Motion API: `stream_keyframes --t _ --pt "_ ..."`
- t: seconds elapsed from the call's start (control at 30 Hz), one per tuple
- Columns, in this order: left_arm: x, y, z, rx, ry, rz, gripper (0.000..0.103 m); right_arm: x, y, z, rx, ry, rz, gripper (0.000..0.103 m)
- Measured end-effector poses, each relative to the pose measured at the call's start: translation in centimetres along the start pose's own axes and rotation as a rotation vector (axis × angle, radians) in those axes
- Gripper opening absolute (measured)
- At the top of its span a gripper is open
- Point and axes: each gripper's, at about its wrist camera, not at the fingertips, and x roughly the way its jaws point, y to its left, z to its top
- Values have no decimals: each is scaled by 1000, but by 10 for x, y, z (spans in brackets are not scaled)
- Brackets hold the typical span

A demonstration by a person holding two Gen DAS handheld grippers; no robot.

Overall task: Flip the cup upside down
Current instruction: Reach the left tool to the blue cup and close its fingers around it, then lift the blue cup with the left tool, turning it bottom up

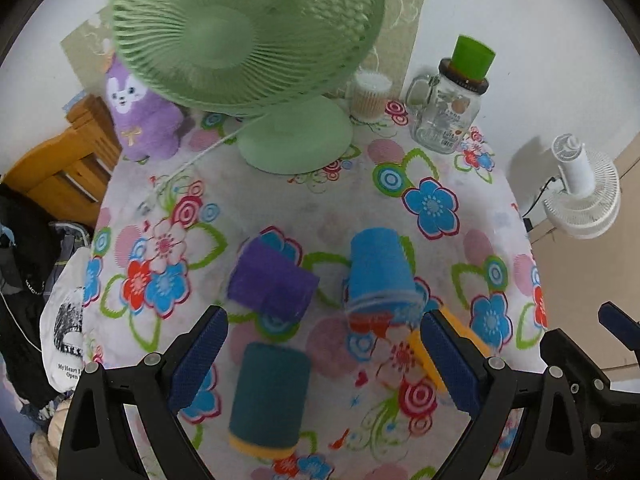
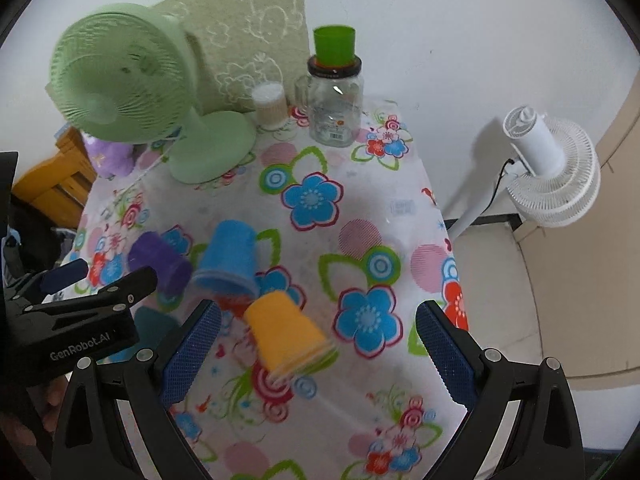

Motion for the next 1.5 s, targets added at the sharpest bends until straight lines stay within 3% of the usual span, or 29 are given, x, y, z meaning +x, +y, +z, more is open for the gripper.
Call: stream_keyframes --t 0.3,0.63,0.83,1.03,1.23,1.5 --pt "53 -31 22 40 90 50 98 56 -24 32 40 79 60 99" --pt "95 -45 29 54 158 91 97 100 -41 39 87 141 97 99" --pt "112 -61 28 116 176 90 89 116 -50 36 109 166 93 99" --pt "131 -65 24 129 225 77 67 127 -52 31 109 188 99 99" --pt "127 -62 25 127 195 77 65 127 -53 29 114 191 106 99" --pt "86 -60 25 109 133 68 65 103 -48 32 108 152 128 99"
